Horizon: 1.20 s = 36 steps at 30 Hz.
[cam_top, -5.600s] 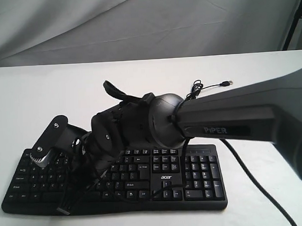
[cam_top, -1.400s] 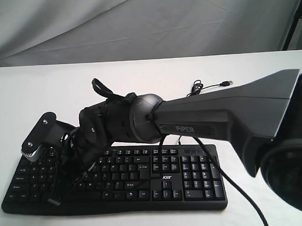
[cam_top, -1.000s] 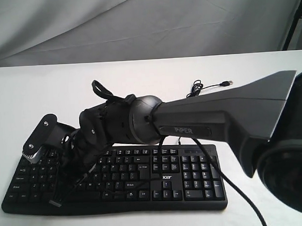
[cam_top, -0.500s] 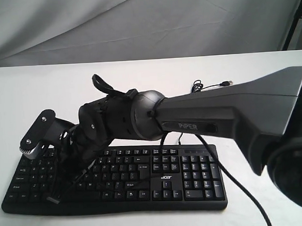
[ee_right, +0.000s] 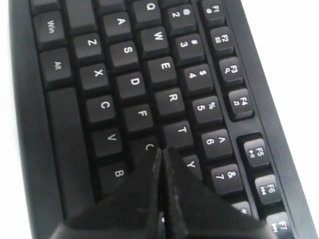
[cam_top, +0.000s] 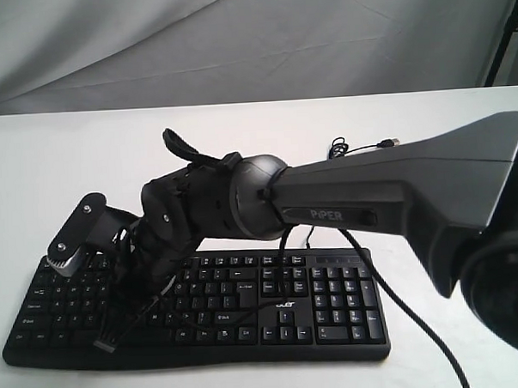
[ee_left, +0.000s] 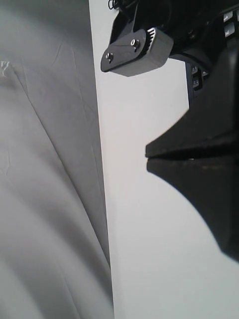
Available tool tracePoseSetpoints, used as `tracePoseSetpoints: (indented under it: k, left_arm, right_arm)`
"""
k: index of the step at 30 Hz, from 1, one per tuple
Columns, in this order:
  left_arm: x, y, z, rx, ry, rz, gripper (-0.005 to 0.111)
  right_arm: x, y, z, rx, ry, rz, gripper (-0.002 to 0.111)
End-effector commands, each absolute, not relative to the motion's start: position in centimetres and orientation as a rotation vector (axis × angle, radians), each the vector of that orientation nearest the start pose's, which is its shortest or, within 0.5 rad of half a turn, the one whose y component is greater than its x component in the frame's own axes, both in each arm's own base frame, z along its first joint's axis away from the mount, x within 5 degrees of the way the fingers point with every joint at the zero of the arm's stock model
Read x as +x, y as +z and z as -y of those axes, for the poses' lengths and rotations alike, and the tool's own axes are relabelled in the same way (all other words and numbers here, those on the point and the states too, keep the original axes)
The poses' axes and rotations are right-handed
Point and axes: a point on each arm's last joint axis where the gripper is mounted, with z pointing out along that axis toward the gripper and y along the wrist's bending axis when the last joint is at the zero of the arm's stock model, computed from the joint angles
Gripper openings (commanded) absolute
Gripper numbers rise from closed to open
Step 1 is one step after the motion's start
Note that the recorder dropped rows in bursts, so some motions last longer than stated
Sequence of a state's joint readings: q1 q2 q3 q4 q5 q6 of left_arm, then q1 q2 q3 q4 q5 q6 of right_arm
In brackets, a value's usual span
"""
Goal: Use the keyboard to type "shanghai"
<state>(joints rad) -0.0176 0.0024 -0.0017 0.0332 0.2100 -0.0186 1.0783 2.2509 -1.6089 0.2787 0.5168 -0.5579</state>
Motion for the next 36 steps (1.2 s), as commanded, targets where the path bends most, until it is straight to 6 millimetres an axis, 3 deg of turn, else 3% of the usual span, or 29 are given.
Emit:
tracePoseSetpoints:
  k: [1, 15, 22, 36]
  left_arm:
    - [5.6, 19.5, 0.0, 0.010, -0.005, -1.682, 0.000]
    - [5.6, 19.5, 0.0, 0.010, -0.005, -1.682, 0.000]
    - [5.6, 19.5, 0.0, 0.010, -0.005, -1.682, 0.000]
    - [5.6, 19.5, 0.0, 0.010, -0.005, -1.682, 0.000]
  right_arm:
    - [21.8, 13.0, -42.2, -1.749, 0.427, -2.041, 0.000]
    - [21.8, 12.9, -42.1, -1.752, 0.426, -2.045, 0.000]
    - [21.7, 11.8, -42.2, -1.755, 0.428, -2.070, 0.000]
    - [22.2, 14.9, -43.2, -1.728, 0.436, -1.950, 0.000]
